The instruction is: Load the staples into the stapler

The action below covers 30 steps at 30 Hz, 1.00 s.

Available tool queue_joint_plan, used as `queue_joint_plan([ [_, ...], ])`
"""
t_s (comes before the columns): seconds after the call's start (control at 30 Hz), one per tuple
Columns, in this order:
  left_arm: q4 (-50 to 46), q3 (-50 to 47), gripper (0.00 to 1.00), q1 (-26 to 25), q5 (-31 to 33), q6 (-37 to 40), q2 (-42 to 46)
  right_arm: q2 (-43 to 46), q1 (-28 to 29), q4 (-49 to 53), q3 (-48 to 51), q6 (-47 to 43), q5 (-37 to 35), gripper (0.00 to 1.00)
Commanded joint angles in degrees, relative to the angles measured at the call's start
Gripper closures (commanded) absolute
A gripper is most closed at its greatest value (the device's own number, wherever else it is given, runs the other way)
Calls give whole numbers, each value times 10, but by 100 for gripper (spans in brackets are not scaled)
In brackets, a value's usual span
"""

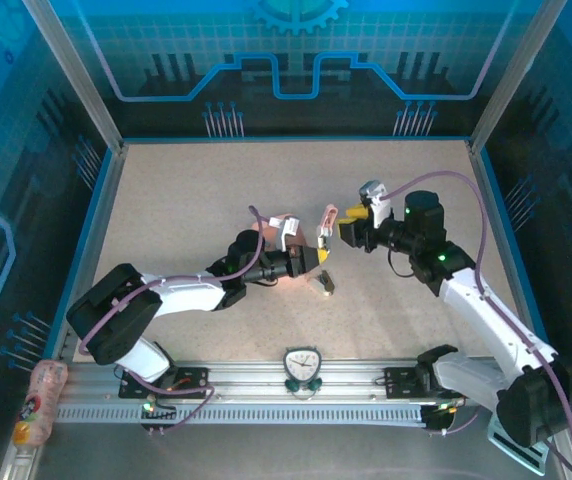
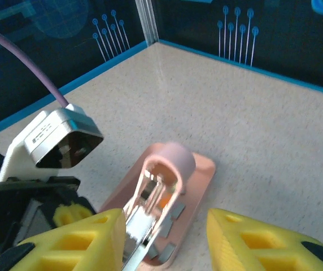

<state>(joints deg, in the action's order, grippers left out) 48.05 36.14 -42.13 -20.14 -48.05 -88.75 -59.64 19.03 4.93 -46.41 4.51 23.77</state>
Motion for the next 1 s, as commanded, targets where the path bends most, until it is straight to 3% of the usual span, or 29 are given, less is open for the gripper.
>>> queue_joint_plan([
  [0.0,28,-3,100,-4,23,-22,5,9,-9,34,-4,88,20,58],
  [0.33,25,-3,100,-6,24,-17,3,-37,55,118,-74,243,-72,54],
  [0.43,23,-3,100,-6,25,-17,3,-50,92,142,-93,231,-115,53],
  [0.7,22,-4,100,-7,24,-13,5,-81,125,177,-124,238,-196,52],
  [0.97,24,-4,100,-10,22,-12,4,-114,143,158,-135,245,-189,51],
])
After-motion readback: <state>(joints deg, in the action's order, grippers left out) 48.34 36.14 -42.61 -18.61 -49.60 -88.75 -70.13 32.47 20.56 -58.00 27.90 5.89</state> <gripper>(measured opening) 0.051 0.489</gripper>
